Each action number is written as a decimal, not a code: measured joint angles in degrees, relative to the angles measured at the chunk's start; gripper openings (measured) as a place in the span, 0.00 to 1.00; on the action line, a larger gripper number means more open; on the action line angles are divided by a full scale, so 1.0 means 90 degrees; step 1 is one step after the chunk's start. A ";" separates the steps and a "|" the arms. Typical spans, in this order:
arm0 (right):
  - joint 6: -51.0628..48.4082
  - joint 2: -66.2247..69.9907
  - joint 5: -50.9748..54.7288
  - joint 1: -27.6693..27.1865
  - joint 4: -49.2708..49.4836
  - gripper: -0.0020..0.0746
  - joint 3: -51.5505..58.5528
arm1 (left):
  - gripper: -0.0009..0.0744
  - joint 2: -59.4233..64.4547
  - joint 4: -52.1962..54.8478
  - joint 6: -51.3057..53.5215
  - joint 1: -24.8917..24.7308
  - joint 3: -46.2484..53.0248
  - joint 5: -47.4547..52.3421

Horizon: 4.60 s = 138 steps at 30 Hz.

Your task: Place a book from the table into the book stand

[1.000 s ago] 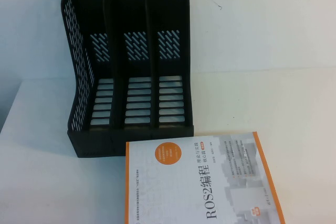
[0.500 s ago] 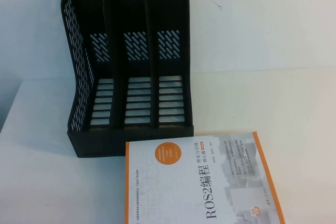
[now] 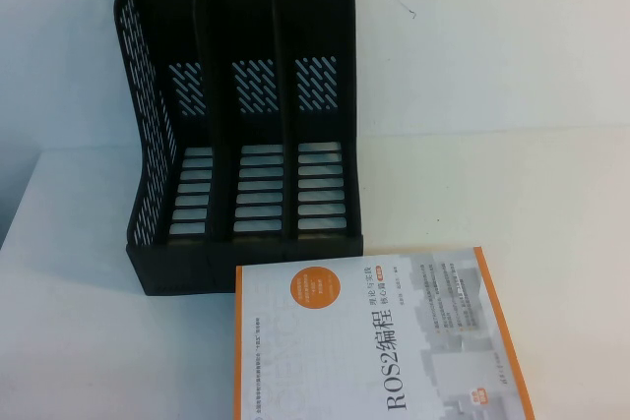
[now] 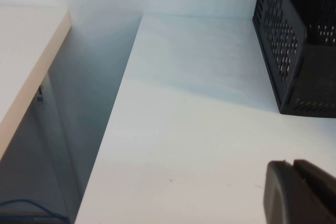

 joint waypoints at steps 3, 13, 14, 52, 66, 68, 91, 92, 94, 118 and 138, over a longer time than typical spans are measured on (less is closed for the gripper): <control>0.0000 0.0000 0.0000 0.0000 -0.0013 0.03 0.0000 | 0.01 0.0000 0.0000 0.0000 0.0000 0.0000 0.0000; 0.0000 0.0000 0.0000 0.0000 -0.0013 0.03 0.0000 | 0.01 0.0000 0.0000 0.0000 0.0000 0.0000 0.0000; 0.0000 0.0000 0.0000 0.0000 -0.0013 0.03 0.0000 | 0.01 0.0000 0.0000 0.0000 0.0000 0.0000 0.0000; 0.0010 0.0000 -0.0110 0.0000 -0.0013 0.03 0.0012 | 0.01 0.0000 0.0790 0.0286 0.0000 0.0000 -0.1126; 0.0014 0.0000 -0.5486 0.0000 -0.0013 0.03 0.0067 | 0.01 0.0000 0.0869 0.0286 0.0000 0.0000 -0.5330; 0.0025 0.0000 -0.6322 0.0000 -0.0013 0.03 0.0067 | 0.01 0.0000 0.0883 0.0286 0.0000 0.0000 -0.5913; -0.0213 -0.0005 -0.2524 0.0000 0.0506 0.03 -0.1593 | 0.01 0.0670 0.0310 -0.0022 0.0000 -0.2508 -0.0346; -0.0335 -0.0005 -0.1986 0.0000 0.0494 0.03 -0.1764 | 0.01 0.0794 0.0299 -0.0022 0.0000 -0.2508 -0.0212; -0.0583 0.0084 -0.0850 0.0000 0.0436 0.03 -0.2092 | 0.01 0.0977 0.0282 -0.0027 0.0000 -0.2447 -0.0123; -0.1126 0.3297 0.1612 0.0000 0.1794 0.03 -0.2282 | 0.01 0.4841 -0.3974 0.3931 0.0000 -0.3706 0.2548; -0.1663 0.3297 0.1778 0.0000 0.2616 0.03 -0.2282 | 0.01 0.7979 -0.6246 0.5802 -0.0523 -0.3954 0.2755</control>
